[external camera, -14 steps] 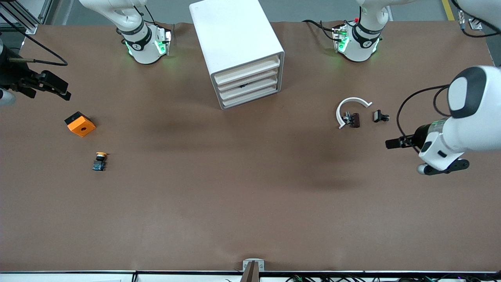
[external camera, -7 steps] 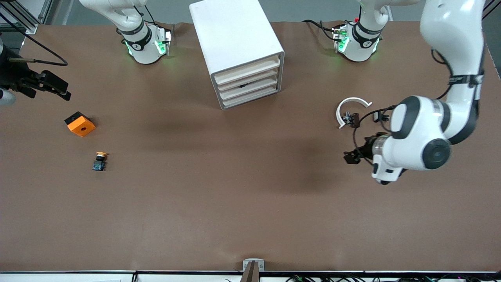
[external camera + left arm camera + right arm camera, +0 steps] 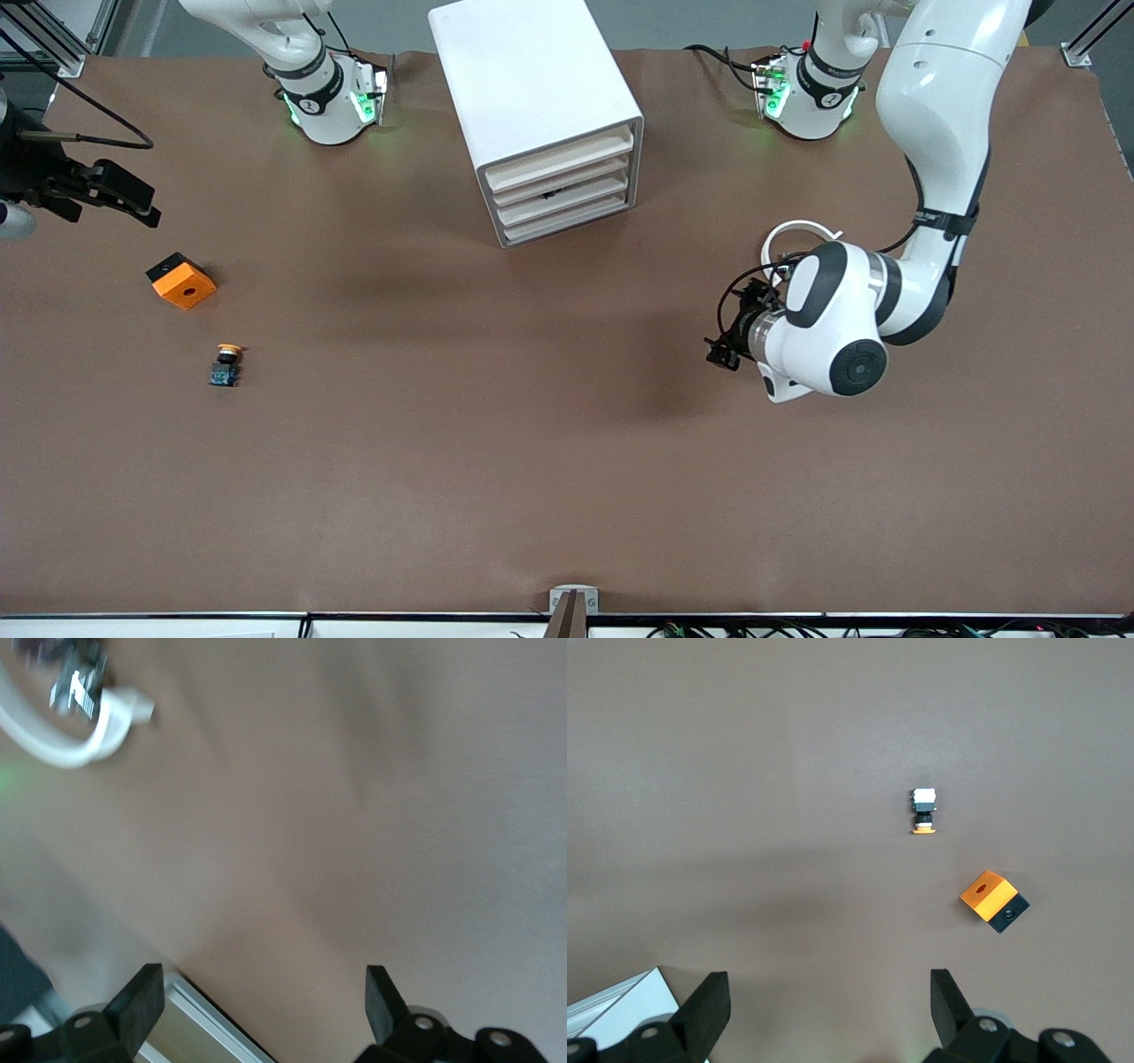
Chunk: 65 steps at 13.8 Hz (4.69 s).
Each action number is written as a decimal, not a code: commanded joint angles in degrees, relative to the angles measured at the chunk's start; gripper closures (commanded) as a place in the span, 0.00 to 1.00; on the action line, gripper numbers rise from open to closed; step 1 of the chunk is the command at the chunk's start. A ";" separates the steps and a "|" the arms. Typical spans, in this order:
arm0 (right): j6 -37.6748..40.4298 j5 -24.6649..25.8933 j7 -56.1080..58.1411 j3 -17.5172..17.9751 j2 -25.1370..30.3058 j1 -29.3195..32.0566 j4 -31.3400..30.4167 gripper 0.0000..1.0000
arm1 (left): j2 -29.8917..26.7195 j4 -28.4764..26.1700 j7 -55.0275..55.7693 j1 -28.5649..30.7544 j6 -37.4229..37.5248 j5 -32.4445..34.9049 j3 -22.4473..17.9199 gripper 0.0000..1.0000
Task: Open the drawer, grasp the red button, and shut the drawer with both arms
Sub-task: 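Hook the left gripper onto the drawer front of the cabinet, then pull the drawer open with the left gripper, then reach the right gripper into the drawer while the left gripper withdraws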
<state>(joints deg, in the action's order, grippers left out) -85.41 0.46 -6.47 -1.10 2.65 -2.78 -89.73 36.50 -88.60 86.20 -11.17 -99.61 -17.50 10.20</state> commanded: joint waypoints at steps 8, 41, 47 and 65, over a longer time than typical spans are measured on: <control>0.78 -0.64 -0.21 0.05 -0.28 0.58 1.05 0.00 | 4.46 0.71 25.30 -8.07 2.22 -15.87 -0.36 0.00; 0.69 -0.64 -0.21 0.05 -0.28 0.06 1.05 0.00 | 9.91 0.35 39.84 -19.94 15.94 -31.64 -0.53 1.00; -0.01 -0.73 -0.91 0.14 -1.68 -3.11 1.05 0.00 | 10.44 5.36 39.57 -13.01 14.98 -31.63 -2.38 1.00; -11.43 0.15 -66.70 0.14 -19.60 -38.16 6.15 0.00 | 11.14 13.53 38.43 -2.72 11.81 -30.93 -2.38 0.00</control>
<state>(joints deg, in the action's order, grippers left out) -95.90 0.44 -66.86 -0.24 -14.16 -38.04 -86.20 47.21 -76.92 125.24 -14.87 -88.12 -47.97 7.56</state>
